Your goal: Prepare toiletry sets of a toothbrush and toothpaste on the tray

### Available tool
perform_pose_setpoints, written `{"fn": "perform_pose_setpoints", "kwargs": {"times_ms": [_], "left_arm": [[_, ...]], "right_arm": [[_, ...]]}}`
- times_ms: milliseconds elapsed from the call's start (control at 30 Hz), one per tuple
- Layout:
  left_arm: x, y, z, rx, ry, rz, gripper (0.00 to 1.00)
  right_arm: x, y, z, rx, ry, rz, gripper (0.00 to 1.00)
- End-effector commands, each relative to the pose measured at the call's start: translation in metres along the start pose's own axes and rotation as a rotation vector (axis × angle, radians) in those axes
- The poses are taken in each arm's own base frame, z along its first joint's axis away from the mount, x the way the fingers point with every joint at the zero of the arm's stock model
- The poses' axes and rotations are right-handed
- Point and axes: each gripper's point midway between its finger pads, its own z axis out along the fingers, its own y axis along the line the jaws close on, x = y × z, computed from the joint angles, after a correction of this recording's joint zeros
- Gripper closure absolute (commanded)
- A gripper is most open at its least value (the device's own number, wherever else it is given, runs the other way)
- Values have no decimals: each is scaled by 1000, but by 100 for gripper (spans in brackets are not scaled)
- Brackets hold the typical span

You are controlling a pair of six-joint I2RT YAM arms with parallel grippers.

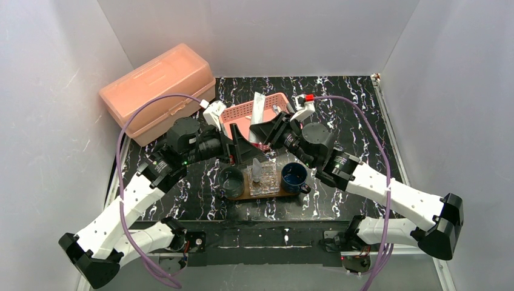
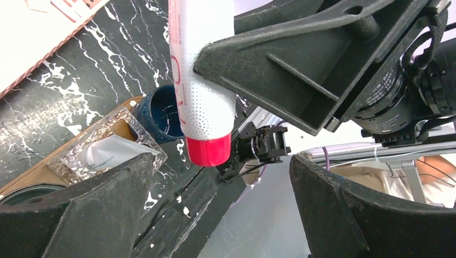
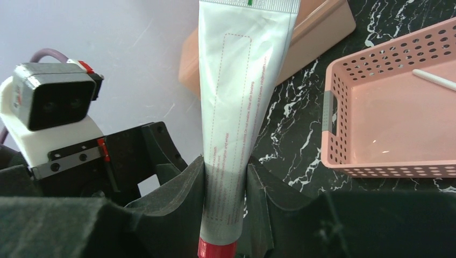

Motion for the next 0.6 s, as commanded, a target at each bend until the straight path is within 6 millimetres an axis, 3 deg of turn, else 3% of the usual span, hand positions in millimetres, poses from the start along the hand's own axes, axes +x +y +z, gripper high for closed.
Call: {"fn": "perform_pose_setpoints", "kwargs": {"times_ms": [0, 233, 567], "left_arm": [[-8, -14, 2, 59, -15, 0, 2], [-10, -17, 5, 79, -21, 7, 4], [-11, -21, 10, 118, -21, 20, 28]], "right_arm": [[-36, 36, -9, -112, -129, 82, 60], [-31, 44, -11, -147, -125, 113, 60], [-29, 51, -17, -170, -124, 131, 60]]}}
